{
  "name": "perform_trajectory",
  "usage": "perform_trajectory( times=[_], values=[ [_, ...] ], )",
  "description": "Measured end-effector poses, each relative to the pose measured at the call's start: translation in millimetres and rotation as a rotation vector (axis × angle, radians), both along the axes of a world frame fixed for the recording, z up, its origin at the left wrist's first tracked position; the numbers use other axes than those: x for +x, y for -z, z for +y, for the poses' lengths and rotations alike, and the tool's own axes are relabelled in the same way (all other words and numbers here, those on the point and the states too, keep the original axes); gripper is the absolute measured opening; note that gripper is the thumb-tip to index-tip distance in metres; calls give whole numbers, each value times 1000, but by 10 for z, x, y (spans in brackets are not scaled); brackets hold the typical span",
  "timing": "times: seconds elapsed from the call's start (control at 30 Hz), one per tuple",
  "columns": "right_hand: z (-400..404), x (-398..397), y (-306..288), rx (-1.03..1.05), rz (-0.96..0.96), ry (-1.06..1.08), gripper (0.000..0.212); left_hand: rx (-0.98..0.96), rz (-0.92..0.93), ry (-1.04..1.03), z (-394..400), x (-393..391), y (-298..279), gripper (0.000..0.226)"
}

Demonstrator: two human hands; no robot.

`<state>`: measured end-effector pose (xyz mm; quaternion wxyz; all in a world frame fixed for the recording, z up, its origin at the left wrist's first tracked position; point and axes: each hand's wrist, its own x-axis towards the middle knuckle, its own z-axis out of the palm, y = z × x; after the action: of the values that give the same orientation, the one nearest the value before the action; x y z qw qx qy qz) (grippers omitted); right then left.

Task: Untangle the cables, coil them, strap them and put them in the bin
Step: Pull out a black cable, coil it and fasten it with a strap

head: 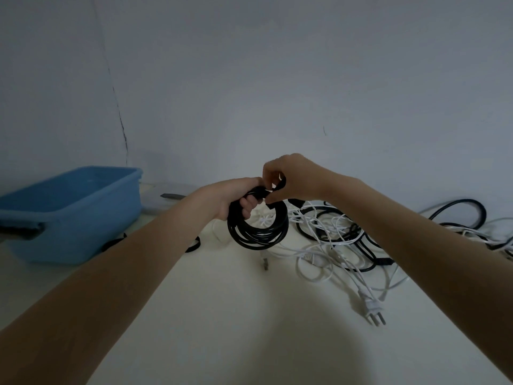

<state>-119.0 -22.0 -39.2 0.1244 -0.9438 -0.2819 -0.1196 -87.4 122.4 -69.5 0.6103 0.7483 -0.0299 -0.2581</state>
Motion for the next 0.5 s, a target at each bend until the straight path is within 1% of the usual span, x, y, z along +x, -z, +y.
perform_trajectory(
  times=[0.07, 0.17, 0.23, 0.37, 0.5],
  values=[
    [-28, 20, 27, 1, 7, 22, 35, 5, 8, 8, 3, -4, 0, 35],
    [-76, 29, 48, 3, 126, 84, 42, 58, 3, 49, 10, -22, 0, 34],
    [-93, 34, 64, 21, 188, 105, 39, 110, 4, 94, 13, -57, -7, 32],
    [-104, 7, 94, 58, 189, 96, 34, 211, -11, 171, 27, -76, 21, 32],
    [-90, -16, 118, 23, 160, 88, 27, 223, -114, 105, 18, -14, 64, 26]
  ],
)
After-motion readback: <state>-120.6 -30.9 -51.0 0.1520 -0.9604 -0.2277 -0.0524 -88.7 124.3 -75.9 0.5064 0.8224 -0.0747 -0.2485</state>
